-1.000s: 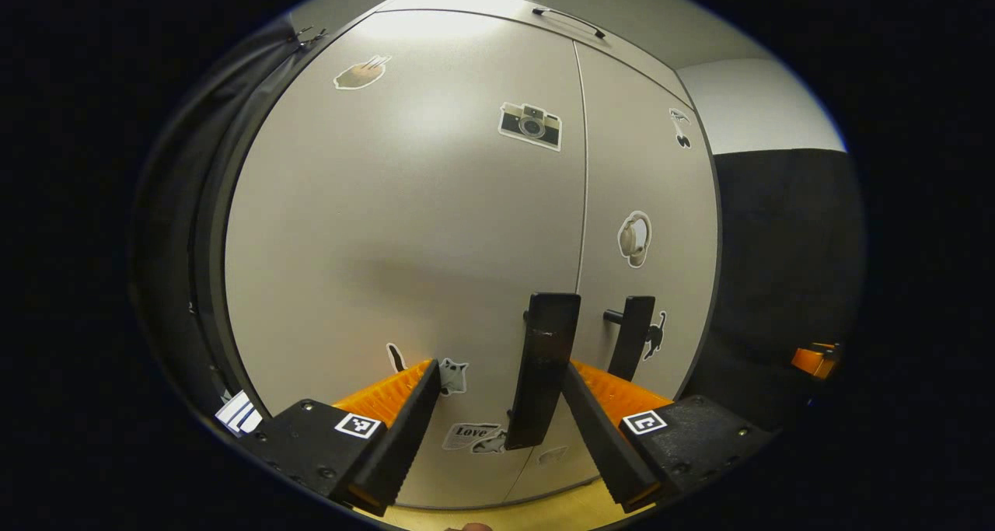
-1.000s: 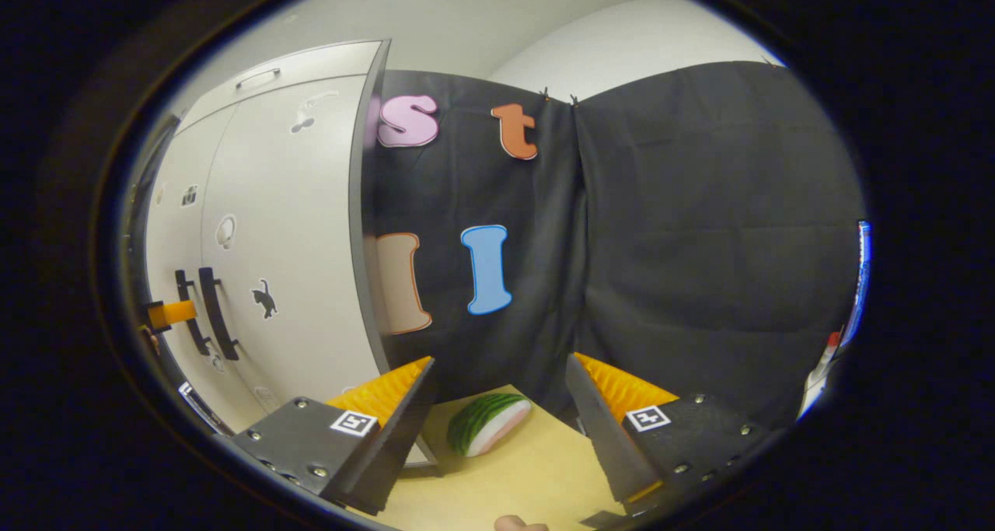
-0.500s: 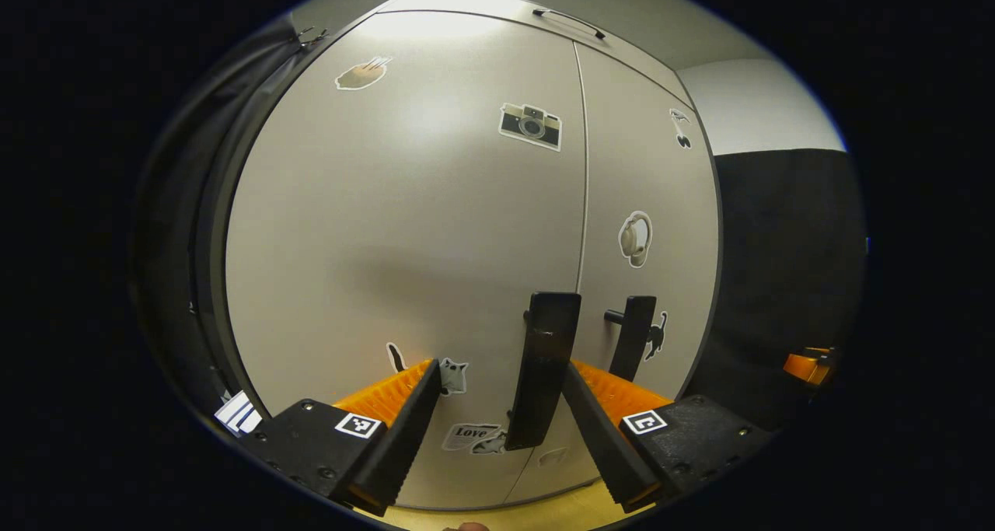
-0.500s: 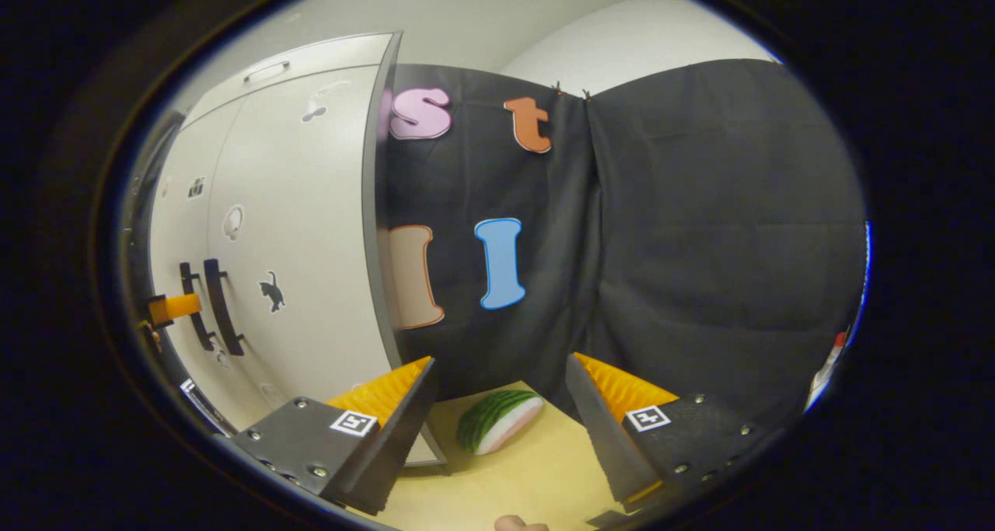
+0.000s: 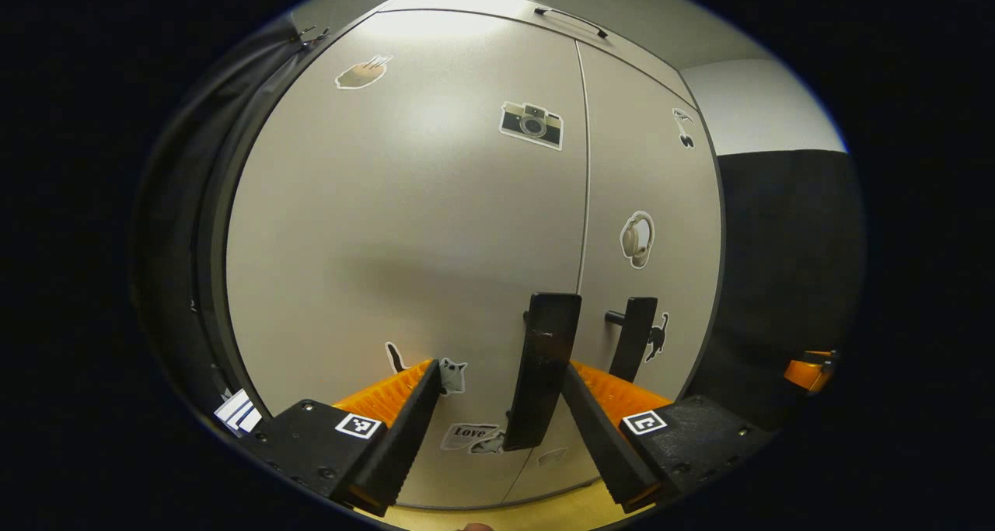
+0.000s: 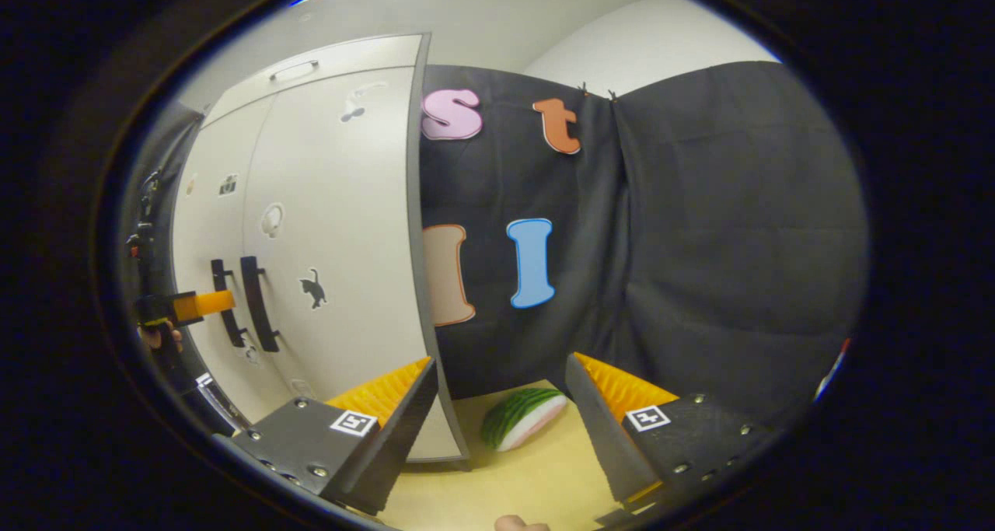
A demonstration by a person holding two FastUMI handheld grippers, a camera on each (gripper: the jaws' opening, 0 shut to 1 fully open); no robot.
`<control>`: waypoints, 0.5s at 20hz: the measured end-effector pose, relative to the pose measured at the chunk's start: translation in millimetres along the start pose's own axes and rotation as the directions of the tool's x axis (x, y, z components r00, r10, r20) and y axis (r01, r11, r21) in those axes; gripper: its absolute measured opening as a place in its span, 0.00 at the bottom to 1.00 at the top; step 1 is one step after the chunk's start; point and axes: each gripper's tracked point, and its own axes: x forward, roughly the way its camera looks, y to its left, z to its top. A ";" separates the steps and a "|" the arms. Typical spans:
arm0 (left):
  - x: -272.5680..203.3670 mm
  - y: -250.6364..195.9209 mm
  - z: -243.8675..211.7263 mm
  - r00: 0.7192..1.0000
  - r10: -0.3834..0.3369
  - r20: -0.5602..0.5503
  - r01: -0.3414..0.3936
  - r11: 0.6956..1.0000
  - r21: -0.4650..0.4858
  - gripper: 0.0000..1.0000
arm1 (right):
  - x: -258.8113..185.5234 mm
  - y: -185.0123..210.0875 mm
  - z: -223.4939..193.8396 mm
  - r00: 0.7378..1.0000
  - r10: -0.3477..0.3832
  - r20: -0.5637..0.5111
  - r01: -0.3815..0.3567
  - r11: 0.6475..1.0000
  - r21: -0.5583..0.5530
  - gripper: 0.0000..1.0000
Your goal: Grasp the bottle in the cabinet with the left hand and place it on the coaster, then close the right door with the right hand and the left door with the left hand.
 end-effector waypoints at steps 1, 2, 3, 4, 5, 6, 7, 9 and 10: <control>-0.7 -0.7 -0.5 1.000 0.004 -0.012 -0.005 1.000 -0.024 0.97 | -4.8 4.1 1.3 1.000 0.014 0.002 -0.014 1.000 -0.002 1.00; -2.5 -1.2 -1.7 0.999 0.012 -0.030 -0.013 0.999 -0.046 0.97 | -9.8 9.6 3.2 1.000 0.031 0.004 -0.031 0.999 -0.004 1.00; -5.5 -2.1 -3.5 0.999 0.020 -0.051 -0.023 0.998 -0.054 1.00 | -14.2 13.9 5.0 0.999 0.046 0.004 -0.046 0.999 -0.006 1.00; -15.9 -3.2 2.0 0.998 0.037 -0.052 -0.039 0.998 -0.044 1.00 | -20.5 19.0 8.5 0.998 0.063 0.003 -0.063 0.998 -0.009 1.00; -27.3 -6.6 13.8 0.998 0.047 -0.029 -0.048 0.999 -0.020 1.00 | -26.8 23.2 12.1 0.997 0.078 0.004 -0.078 0.997 -0.013 0.98; -40.4 -11.8 27.2 0.998 0.059 -0.005 -0.059 0.998 0.006 0.99 | -34.5 28.2 20.5 0.996 0.093 0.010 -0.093 0.995 -0.021 1.00; -57.4 -16.7 42.5 0.997 0.076 0.013 -0.076 0.997 0.024 0.96 | -42.1 34.1 33.1 0.994 0.110 0.025 -0.109 0.994 -0.024 1.00; -90.7 -30.0 79.1 0.993 0.096 0.067 -0.099 0.994 0.040 0.96 | -56.3 50.1 64.2 0.988 0.146 0.058 -0.144 0.989 -0.028 1.00; -107.8 -34.8 96.6 0.989 0.111 0.102 -0.117 0.992 0.048 0.96 | -64.2 59.9 83.2 0.983 0.164 0.083 -0.161 0.986 -0.041 1.00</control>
